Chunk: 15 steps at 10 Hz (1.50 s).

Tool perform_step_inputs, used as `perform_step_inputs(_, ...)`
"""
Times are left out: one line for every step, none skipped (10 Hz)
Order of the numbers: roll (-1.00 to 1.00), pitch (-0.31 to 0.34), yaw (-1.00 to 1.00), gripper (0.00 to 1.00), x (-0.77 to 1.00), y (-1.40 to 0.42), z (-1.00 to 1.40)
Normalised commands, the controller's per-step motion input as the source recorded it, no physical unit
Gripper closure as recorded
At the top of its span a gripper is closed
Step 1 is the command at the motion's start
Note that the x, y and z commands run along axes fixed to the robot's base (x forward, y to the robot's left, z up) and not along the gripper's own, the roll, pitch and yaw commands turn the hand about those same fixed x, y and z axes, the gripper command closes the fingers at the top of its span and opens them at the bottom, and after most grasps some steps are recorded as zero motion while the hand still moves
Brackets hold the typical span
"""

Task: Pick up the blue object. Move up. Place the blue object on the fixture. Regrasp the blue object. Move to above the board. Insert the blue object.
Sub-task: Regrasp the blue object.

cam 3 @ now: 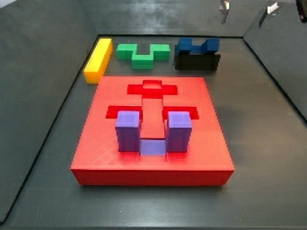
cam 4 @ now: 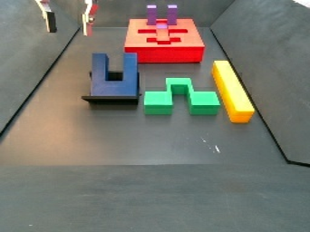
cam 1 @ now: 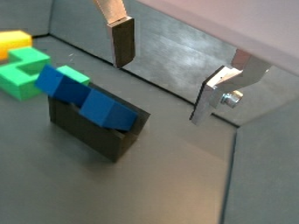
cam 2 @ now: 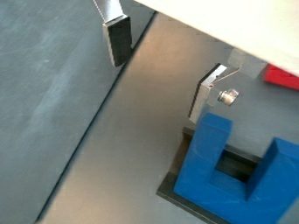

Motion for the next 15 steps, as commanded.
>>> perform_step_inputs(0.12,-0.414,0.67,0.0,0.2,-0.03,-0.08)
perform_step_inputs(0.0,-0.343,0.79,0.0,0.21,-0.01,-0.02)
perform_step_inputs(0.03,-0.263,0.78,0.0,0.13,-0.07,-0.02)
perform_step_inputs(0.0,-0.217,0.6,0.0,-0.02,-0.01,0.0)
perform_step_inputs(0.04,-0.2,0.31,0.0,-0.39,0.0,-0.01)
perform_step_inputs(0.14,-0.18,0.29,0.0,-0.42,0.0,0.0)
perform_step_inputs(0.24,-0.129,0.25,0.0,-0.43,0.0,0.0)
perform_step_inputs(0.81,0.0,0.09,0.0,-0.54,-0.08,-0.02)
perform_step_inputs(1.0,0.0,0.06,0.0,-0.54,-0.17,-0.09)
perform_step_inputs(1.0,0.0,0.05,0.0,-0.4,-0.29,-0.14)
perform_step_inputs(0.99,-0.054,0.12,0.0,-0.16,-0.38,-0.15)
perform_step_inputs(0.88,-0.1,0.25,0.0,0.0,-0.29,-0.14)
perform_step_inputs(0.87,-0.117,0.35,0.0,0.14,-0.19,-0.13)
perform_step_inputs(0.78,-0.123,0.46,0.0,0.33,-0.05,-0.09)
perform_step_inputs(0.64,-0.091,0.52,0.0,0.36,0.0,-0.04)
